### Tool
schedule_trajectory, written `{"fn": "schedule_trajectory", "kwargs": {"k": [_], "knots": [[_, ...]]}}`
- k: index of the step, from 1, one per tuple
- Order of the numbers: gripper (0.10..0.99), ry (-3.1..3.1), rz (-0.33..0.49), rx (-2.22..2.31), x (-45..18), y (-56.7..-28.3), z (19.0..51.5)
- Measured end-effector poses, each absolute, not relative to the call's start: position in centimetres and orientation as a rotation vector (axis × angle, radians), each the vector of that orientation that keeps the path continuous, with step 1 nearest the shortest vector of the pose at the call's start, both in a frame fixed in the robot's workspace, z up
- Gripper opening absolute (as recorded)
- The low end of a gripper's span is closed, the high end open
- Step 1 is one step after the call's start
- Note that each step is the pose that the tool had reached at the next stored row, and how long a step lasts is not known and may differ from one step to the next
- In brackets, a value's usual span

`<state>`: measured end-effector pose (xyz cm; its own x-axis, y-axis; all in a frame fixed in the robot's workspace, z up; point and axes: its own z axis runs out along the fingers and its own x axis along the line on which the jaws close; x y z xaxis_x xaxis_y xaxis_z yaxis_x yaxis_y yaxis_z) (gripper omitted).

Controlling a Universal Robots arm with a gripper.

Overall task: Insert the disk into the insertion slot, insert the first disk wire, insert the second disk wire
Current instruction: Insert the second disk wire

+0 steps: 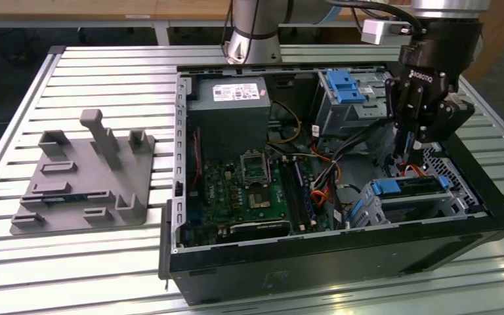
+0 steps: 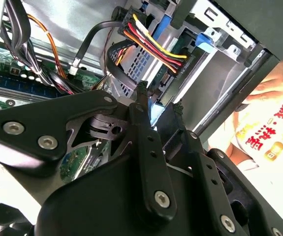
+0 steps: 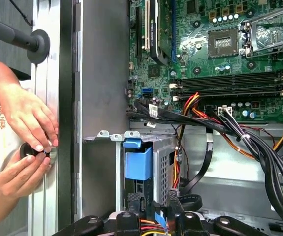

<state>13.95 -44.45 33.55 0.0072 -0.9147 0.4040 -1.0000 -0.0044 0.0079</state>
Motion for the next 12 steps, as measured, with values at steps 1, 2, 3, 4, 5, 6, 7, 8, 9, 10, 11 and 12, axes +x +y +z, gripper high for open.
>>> {"fn": "schedule_trajectory", "kwargs": {"k": [1,2,3,4,5,6,7,8,9,10,11,12], "knots": [[0.357,-1.982,0.413,1.996,13.95,-44.45,33.54],[0.357,-1.981,0.413,1.996,13.94,-44.45,33.53],[0.341,-1.98,0.414,1.996,13.94,-44.45,33.52],[0.275,-1.979,0.414,1.996,13.95,-44.44,33.51],[0.275,-1.978,0.414,1.996,13.95,-44.44,33.5],[0.216,-1.977,0.414,1.996,13.95,-44.45,33.49],[0.161,-1.976,0.414,1.996,13.95,-44.45,33.47],[0.161,-1.975,0.415,1.996,13.95,-44.45,33.46],[0.145,-1.974,0.414,1.997,13.95,-44.45,33.45],[0.145,-1.974,0.414,1.997,13.95,-44.45,33.43],[0.145,-1.974,0.414,1.997,13.95,-44.45,33.43],[0.145,-1.974,0.414,1.997,13.95,-44.45,33.43]]}}
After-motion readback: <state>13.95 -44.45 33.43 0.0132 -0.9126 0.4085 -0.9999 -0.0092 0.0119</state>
